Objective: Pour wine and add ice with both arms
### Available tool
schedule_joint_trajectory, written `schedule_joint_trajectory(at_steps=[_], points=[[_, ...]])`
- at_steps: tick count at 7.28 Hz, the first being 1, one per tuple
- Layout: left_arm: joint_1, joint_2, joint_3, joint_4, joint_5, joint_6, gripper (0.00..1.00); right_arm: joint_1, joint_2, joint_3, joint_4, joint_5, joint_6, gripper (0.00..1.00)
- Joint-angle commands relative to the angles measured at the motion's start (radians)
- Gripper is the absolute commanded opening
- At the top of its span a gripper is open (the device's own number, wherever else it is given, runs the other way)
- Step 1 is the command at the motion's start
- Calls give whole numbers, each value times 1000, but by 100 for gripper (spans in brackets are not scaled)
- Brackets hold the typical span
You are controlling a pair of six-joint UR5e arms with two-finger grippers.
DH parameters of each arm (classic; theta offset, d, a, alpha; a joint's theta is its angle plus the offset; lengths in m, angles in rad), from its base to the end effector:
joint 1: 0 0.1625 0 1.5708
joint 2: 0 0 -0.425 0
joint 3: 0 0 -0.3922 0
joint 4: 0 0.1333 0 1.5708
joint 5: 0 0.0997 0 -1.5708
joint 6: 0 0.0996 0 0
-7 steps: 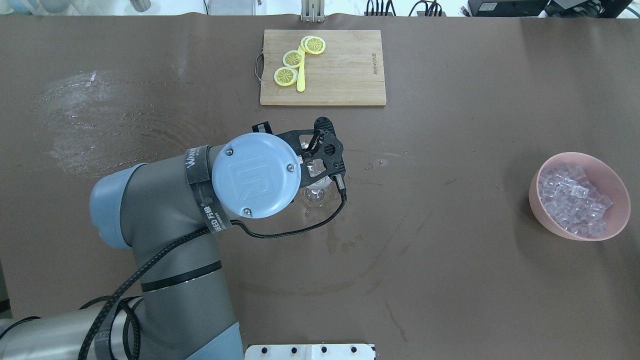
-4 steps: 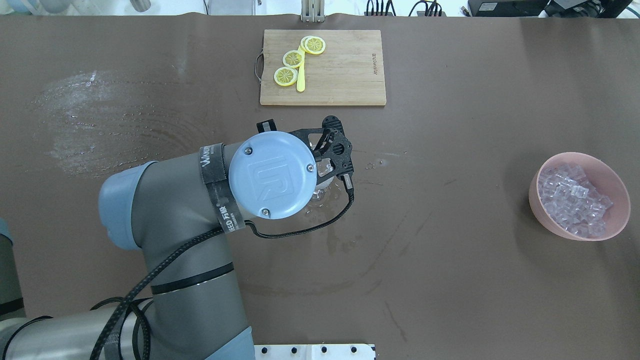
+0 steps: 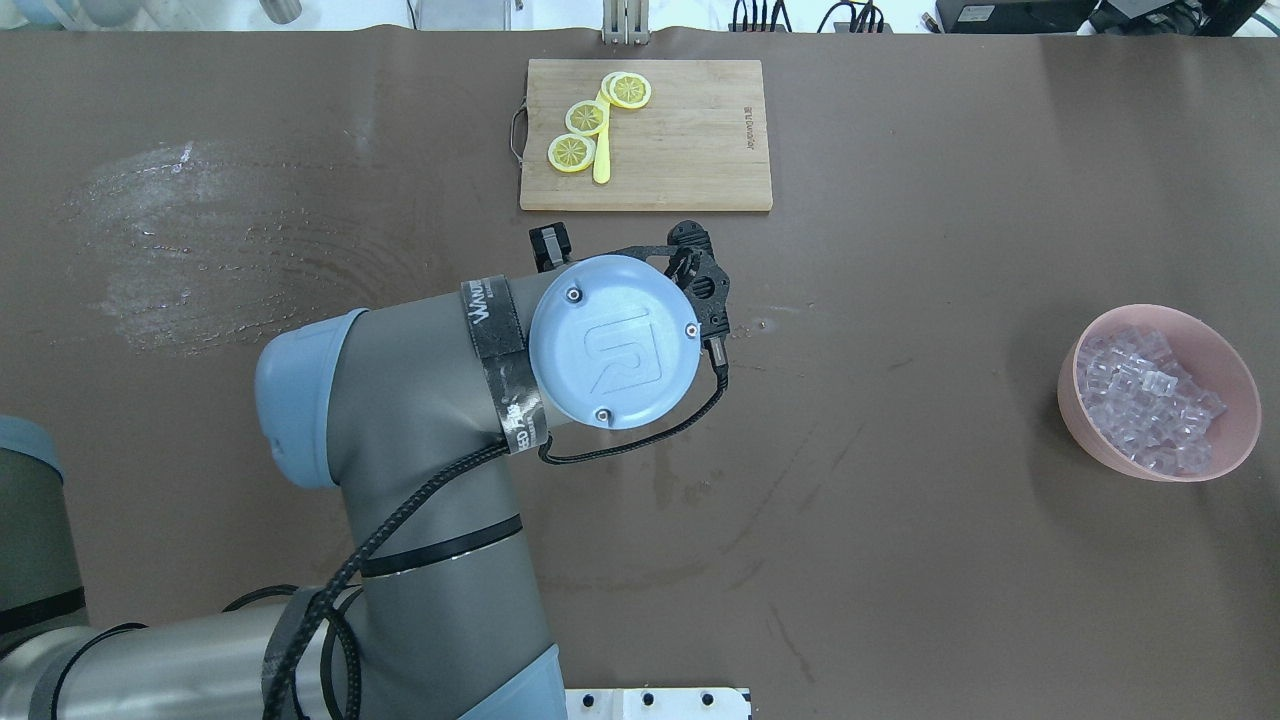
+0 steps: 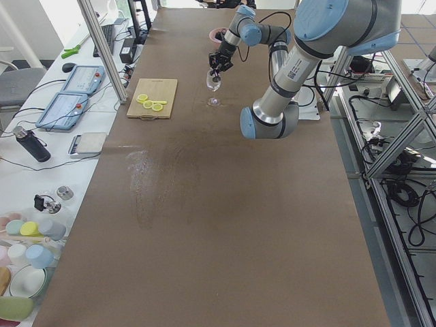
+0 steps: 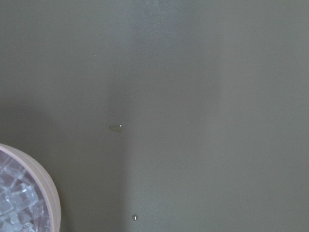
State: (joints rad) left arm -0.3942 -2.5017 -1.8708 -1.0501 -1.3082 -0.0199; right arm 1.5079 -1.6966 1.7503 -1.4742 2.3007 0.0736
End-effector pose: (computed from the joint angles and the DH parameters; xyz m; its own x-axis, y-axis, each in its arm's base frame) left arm 0.5021 -0.3812 0.0544 0.5410 0.8207 0.1838 -0.6894 0.3076 0.6558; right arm 0.0386 -0.4513 0.6216 0.7401 -0.0735 0.6685 0.0078 0.9949 0.1008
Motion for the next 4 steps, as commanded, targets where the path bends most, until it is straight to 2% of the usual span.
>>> schedule_joint_trajectory(at_steps=[1,4], points=[[0,-6,12,4,9,0,0,0,0,0,0,0,0,100],[0,0,1,-5,12,0,0,0,0,0,0,0,0,100]])
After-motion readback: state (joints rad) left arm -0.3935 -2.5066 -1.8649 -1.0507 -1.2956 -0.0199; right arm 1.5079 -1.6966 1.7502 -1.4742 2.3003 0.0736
